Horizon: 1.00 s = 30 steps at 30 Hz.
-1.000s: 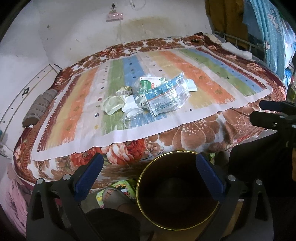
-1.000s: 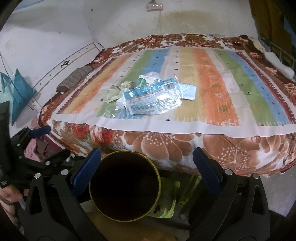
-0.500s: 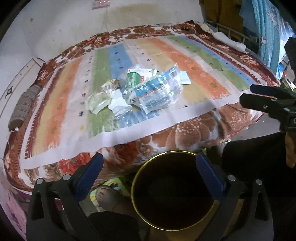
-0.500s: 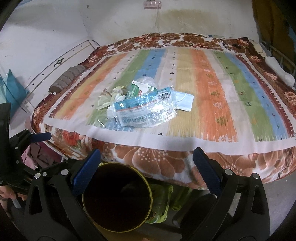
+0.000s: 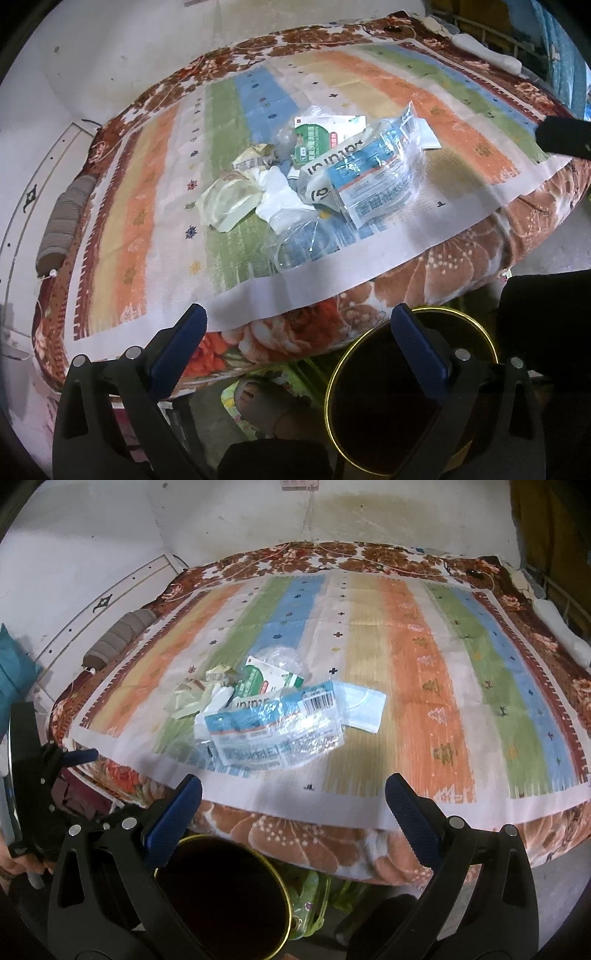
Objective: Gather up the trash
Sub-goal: 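Move both open grippers forward over the trash pile on the sheet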
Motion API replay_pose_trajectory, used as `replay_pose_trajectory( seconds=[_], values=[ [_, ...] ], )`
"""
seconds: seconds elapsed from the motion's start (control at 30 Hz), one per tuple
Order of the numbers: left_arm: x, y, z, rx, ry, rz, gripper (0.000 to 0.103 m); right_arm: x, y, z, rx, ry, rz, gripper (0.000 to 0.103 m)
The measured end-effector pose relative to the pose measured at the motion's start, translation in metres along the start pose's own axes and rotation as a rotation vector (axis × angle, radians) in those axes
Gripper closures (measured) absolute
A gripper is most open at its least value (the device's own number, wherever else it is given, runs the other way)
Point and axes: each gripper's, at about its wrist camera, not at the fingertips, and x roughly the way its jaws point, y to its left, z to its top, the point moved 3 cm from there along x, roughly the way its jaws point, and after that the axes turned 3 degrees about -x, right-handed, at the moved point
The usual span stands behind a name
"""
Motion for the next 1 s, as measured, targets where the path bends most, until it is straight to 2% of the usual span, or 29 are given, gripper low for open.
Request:
replay_pose_trajectory(
  seconds=[0.2,0.4,0.7,1.0],
  values=[
    [0.023,-0.008,0.004,0.05,0.029,0.027,0.006,0.017,-0.01,0.018,0.059,0.019,0.02,0.009],
    [0.032,-0.002,0.009,0.023,0.028,0.016,0.006,0.039,-0.025,0.035,0.122,0.034,0.018,0.009],
    [0.063,0.007,0.02,0.034,0.057,0.068,0.006,0.072,-0.049,0.051,0.229,0.058,0.008,0.009],
    [0.072,0.015,0.024,0.0,0.068,0.064,0.006,0.1,-0.049,0.068,0.261,0.076,0.002,0.009]
  ],
)
